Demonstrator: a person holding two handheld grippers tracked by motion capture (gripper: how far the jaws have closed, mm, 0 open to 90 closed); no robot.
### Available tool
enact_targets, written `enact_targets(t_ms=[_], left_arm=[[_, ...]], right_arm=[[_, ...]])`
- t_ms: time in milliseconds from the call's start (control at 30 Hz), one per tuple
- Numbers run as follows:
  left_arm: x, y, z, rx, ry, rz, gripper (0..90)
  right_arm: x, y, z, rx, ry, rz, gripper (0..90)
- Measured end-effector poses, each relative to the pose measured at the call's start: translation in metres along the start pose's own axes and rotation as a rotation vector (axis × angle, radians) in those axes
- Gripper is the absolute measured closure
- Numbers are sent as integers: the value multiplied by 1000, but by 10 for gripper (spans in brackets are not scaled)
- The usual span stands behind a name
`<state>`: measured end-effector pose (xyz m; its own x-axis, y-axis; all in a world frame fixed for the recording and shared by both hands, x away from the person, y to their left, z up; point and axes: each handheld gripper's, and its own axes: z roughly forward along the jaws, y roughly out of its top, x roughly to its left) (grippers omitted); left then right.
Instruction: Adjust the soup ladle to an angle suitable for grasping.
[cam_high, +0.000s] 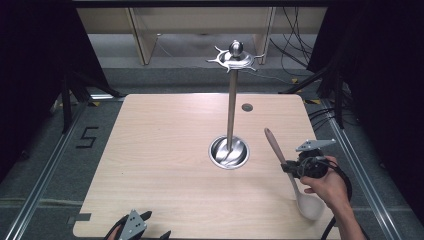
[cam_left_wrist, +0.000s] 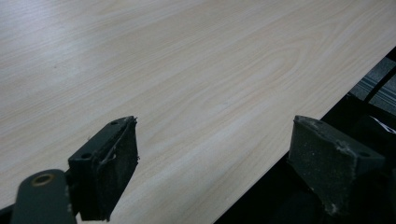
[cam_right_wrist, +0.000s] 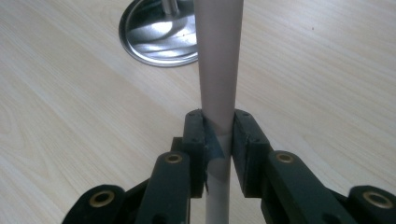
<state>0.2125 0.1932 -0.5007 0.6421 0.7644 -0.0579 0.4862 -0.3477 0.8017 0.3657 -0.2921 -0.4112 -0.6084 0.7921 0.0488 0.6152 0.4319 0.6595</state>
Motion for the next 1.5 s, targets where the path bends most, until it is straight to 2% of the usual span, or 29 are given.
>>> enact_targets(t_ms=[33,67,167,233,267,333,367,400,433,467,500,533,600,633,700,800,833,900,933,967,1000,1100,1200,1233,1267,1300,1367,1467,1500], left_arm=[[0,0,0,0,2,-3,152],[-1,0,0,-16,-3,-23,152],[-1,0,0,-30,-10,-32,152],[-1,0,0,-23,-7,-31,152],[-1,0,-1,-27,-8,-30,152],[-1,0,-1,-17,-6,-19,152],[2,1,-3,3,-4,23,152],[1,0,-2,-1,1,4,152],[0,0,-2,-5,-3,2,152],[1,0,-1,-6,0,-2,152],[1,0,-1,-6,0,-2,152],[1,0,-1,1,3,1,152],[0,0,-1,0,1,0,152],[-2,0,-1,-19,-11,-21,152],[0,1,-1,-18,-11,-3,152],[0,-1,0,3,1,-11,152],[0,0,-1,3,-5,0,151],[-1,0,-1,-21,-15,-14,151],[-2,0,0,-28,-14,-27,151],[1,0,-1,2,-4,2,151],[0,0,0,-6,-12,-6,151],[-2,-1,1,-10,-17,-22,151],[-1,0,-1,5,-10,5,151],[-1,-1,1,5,-4,-9,151],[-2,-1,1,-12,-14,-23,151],[-1,-1,0,-14,-16,-7,151],[-1,0,0,-13,-17,-6,151],[-1,0,0,-14,-16,-7,151],[-2,-1,1,-13,-15,-25,151]], right_arm=[[0,0,0,0,0,0,771],[4,-4,0,-42,-10,-1,771],[9,-7,-8,-37,-1,8,771],[10,-10,-12,-69,-5,-13,771],[13,-14,-17,-109,-13,-23,771],[13,-14,-20,-111,-18,-33,772],[16,-15,-22,-129,-39,-23,772],[16,-16,-26,-148,-51,-34,772],[18,-18,-30,-152,-38,-15,772],[19,-20,-35,-188,-50,-24,772],[19,-20,-35,-188,-50,-24,772],[17,-21,-37,-201,-59,-47,772],[17,-23,-41,-215,-60,-19,772],[17,-24,-43,-213,-47,-10,772],[16,-26,-45,-235,-45,-2,772],[13,-27,-45,-260,-51,-35,772],[15,-27,-47,-262,-48,-12,772],[15,-27,-48,-273,-48,-11,772],[13,-26,-48,-283,-47,-34,772],[13,-25,-49,-291,-63,-49,772],[16,-26,-50,-285,-59,-25,772],[17,-23,-51,-306,-59,-56,772],[19,-21,-51,-329,-62,-50,772],[20,-20,-51,-328,-53,-35,772],[19,-19,-50,-349,-58,-53,772],[20,-18,-50,-347,-45,-31,772],[18,-16,-48,-371,-46,-52,772],[20,-12,-46,-390,-28,-32,772],[20,-7,-46,-395,-26,-41,772]])
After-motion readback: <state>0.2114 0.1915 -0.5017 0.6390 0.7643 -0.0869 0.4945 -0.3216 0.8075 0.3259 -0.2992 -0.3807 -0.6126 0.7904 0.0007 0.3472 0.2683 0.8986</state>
